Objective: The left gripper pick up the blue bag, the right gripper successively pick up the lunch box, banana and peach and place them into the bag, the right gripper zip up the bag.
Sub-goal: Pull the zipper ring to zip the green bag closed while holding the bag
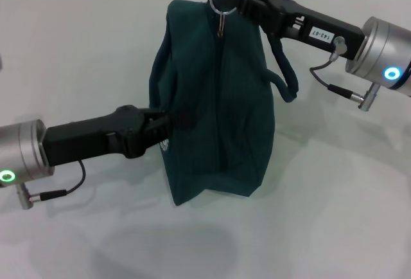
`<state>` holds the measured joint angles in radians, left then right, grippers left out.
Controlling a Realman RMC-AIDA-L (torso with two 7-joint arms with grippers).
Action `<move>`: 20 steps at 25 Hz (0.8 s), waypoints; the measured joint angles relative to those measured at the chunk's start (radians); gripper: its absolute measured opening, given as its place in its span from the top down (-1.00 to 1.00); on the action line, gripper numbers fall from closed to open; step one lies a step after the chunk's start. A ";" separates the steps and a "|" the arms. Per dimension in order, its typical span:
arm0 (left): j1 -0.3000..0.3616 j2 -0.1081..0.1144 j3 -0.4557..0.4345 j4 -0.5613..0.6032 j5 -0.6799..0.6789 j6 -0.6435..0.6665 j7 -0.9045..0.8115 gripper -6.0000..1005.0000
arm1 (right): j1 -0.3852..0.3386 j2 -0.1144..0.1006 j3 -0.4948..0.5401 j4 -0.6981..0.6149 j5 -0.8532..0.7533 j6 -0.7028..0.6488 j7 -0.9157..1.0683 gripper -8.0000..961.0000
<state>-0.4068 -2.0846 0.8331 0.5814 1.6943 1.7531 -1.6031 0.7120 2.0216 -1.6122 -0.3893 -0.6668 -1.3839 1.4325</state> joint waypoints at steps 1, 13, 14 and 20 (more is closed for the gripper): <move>0.000 0.000 0.003 0.000 0.000 0.001 0.000 0.88 | 0.000 0.000 0.000 0.000 0.002 0.003 0.001 0.97; 0.030 0.000 0.006 -0.002 -0.005 0.056 0.040 0.88 | -0.007 0.001 0.000 0.002 0.008 0.086 0.013 0.97; 0.032 0.000 0.005 -0.002 -0.006 0.057 0.040 0.88 | -0.007 0.002 0.000 0.002 0.008 0.098 0.013 0.97; 0.052 0.000 -0.003 -0.002 -0.010 0.057 0.041 0.88 | -0.007 0.005 0.000 0.011 0.008 0.160 0.008 0.97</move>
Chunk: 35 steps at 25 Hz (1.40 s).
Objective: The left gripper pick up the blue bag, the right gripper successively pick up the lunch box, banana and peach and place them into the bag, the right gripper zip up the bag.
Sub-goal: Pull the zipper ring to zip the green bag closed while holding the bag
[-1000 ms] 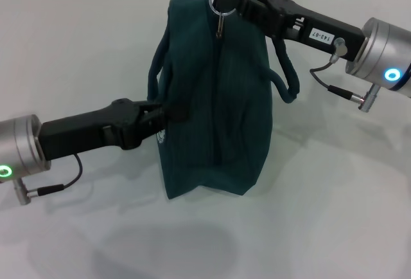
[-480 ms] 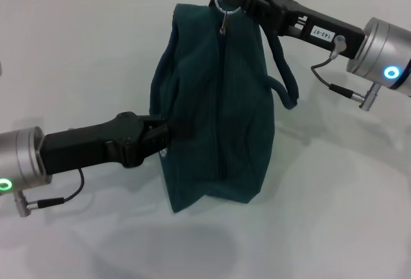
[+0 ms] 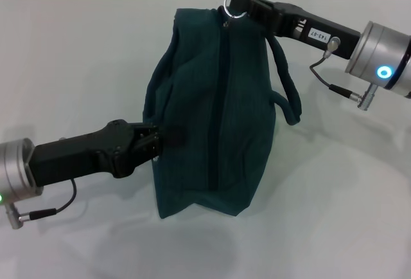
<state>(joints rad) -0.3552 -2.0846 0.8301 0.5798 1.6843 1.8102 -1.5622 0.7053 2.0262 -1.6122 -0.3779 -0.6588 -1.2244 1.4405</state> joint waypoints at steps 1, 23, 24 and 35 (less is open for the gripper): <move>0.004 0.000 -0.001 0.000 -0.001 0.000 0.000 0.88 | 0.000 0.000 0.000 0.000 0.000 0.013 -0.003 0.97; 0.081 0.011 -0.104 0.000 -0.018 -0.011 0.001 0.88 | -0.017 0.000 0.079 0.013 0.002 0.081 -0.061 0.97; 0.081 0.008 -0.111 0.000 -0.017 -0.012 0.001 0.88 | -0.017 0.000 0.078 0.014 0.002 0.081 -0.061 0.97; 0.071 0.008 -0.139 -0.015 -0.057 -0.014 -0.017 0.64 | -0.037 0.002 0.075 0.015 0.003 0.055 -0.062 0.97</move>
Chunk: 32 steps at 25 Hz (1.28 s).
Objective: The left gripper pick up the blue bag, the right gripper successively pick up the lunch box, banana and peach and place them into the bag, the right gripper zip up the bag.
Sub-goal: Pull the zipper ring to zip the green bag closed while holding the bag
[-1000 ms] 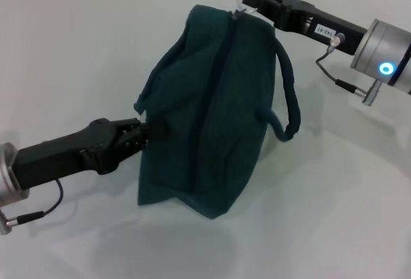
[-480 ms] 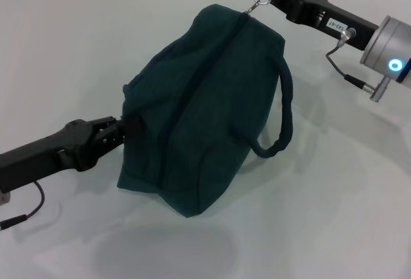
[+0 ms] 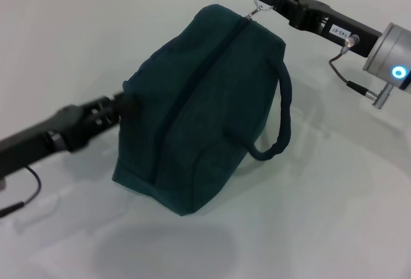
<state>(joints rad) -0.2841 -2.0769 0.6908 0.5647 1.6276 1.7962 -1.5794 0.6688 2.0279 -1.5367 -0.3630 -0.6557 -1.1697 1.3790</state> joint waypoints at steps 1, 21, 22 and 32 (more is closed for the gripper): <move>0.000 0.001 -0.029 0.000 -0.008 0.000 -0.016 0.61 | -0.002 0.000 0.001 0.000 0.000 -0.004 0.000 0.97; -0.336 0.029 -0.173 0.004 0.191 -0.112 -0.270 -0.76 | -0.034 -0.005 0.025 0.000 -0.001 -0.086 -0.012 0.97; -0.359 0.029 -0.173 0.006 0.213 -0.120 -0.280 -0.76 | -0.035 -0.005 0.026 -0.001 -0.001 -0.088 -0.012 0.97; -0.468 0.017 -0.145 0.009 0.323 -0.266 -0.376 -0.74 | -0.035 0.000 0.026 0.000 0.001 -0.092 -0.012 0.97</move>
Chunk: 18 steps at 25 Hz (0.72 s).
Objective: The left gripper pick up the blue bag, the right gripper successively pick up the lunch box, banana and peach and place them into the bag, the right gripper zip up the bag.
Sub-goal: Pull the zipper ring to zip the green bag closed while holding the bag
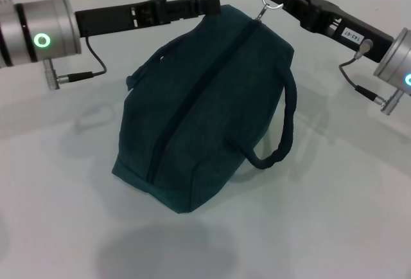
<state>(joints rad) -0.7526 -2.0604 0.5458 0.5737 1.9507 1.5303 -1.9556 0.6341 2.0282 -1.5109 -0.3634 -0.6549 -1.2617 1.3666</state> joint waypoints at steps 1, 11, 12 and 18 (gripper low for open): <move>-0.004 0.001 0.018 0.000 0.000 -0.014 -0.011 -0.73 | 0.000 0.000 0.000 0.000 0.002 0.000 0.000 0.97; -0.007 -0.006 0.048 -0.005 -0.005 -0.041 -0.025 -0.68 | -0.001 -0.003 0.001 0.000 0.010 -0.001 0.000 0.97; -0.007 -0.007 0.049 -0.005 -0.003 -0.041 -0.025 -0.68 | -0.002 -0.003 0.001 0.000 0.010 -0.002 0.000 0.97; -0.006 -0.017 0.059 -0.006 0.000 -0.042 -0.024 -0.65 | -0.006 -0.005 0.002 0.000 0.020 -0.006 0.000 0.97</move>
<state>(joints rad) -0.7581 -2.0775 0.6049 0.5676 1.9505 1.4882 -1.9791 0.6285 2.0232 -1.5093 -0.3635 -0.6349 -1.2674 1.3667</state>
